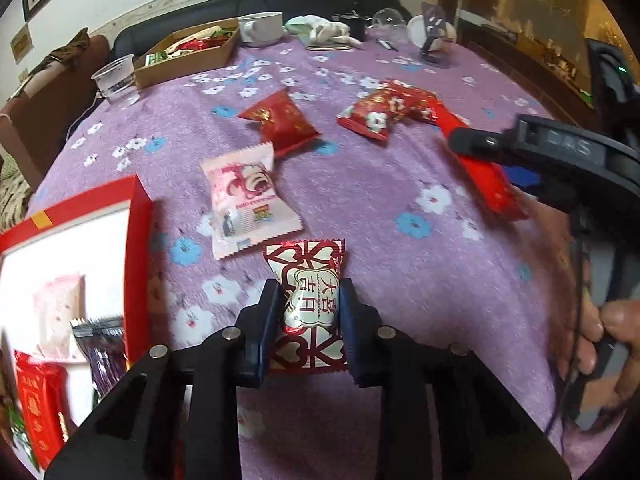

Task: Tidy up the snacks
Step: 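Carry the long red packet and red-white heart packet over the tray with both grippers, then open both grippers to drop the two packets into the tray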

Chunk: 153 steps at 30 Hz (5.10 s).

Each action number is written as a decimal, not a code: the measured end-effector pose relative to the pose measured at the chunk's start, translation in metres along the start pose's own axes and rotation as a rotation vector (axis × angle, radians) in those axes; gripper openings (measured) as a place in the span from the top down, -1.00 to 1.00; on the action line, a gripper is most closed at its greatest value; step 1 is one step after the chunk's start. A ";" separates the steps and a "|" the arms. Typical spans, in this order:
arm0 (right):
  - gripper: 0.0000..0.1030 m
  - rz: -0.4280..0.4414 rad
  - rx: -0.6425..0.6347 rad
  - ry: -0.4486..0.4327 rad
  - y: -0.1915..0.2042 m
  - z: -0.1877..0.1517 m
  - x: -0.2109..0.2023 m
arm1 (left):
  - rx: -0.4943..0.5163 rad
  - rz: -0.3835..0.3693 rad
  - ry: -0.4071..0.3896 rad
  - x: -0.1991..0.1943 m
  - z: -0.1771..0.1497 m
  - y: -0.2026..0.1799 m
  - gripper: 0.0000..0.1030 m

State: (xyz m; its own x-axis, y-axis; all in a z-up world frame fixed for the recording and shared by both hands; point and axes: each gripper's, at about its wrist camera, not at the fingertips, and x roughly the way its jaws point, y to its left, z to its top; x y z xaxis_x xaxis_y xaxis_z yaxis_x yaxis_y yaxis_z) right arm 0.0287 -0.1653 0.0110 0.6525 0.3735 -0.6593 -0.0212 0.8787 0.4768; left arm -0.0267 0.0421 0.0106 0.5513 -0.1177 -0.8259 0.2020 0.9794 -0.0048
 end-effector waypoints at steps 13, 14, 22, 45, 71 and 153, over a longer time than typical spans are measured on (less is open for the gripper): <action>0.08 -0.022 -0.021 -0.025 0.001 -0.001 0.000 | 0.066 -0.017 -0.107 -0.053 -0.036 -0.026 0.52; 0.08 -0.025 -0.024 -0.028 0.001 -0.001 0.000 | 0.070 -0.009 -0.120 -0.059 -0.038 -0.025 0.52; 0.08 -0.038 -0.056 -0.074 0.005 -0.002 -0.006 | 0.070 0.040 -0.243 -0.105 -0.046 -0.008 0.52; 0.08 0.013 -0.035 -0.208 0.032 -0.049 -0.066 | -0.053 0.081 -0.359 -0.158 -0.083 0.070 0.52; 0.08 0.221 -0.162 -0.102 0.117 -0.116 -0.060 | -0.147 0.083 -0.356 -0.156 -0.104 0.106 0.51; -0.37 0.389 -0.147 0.063 0.155 -0.126 -0.026 | -0.131 0.306 -0.283 -0.116 -0.116 0.128 -0.54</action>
State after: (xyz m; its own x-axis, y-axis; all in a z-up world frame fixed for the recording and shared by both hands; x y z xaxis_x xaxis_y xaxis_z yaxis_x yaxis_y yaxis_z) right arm -0.0871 -0.0010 0.0286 0.5274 0.6991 -0.4828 -0.3675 0.7000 0.6123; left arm -0.1594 0.2002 0.0405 0.7735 0.1584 -0.6137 -0.0991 0.9866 0.1297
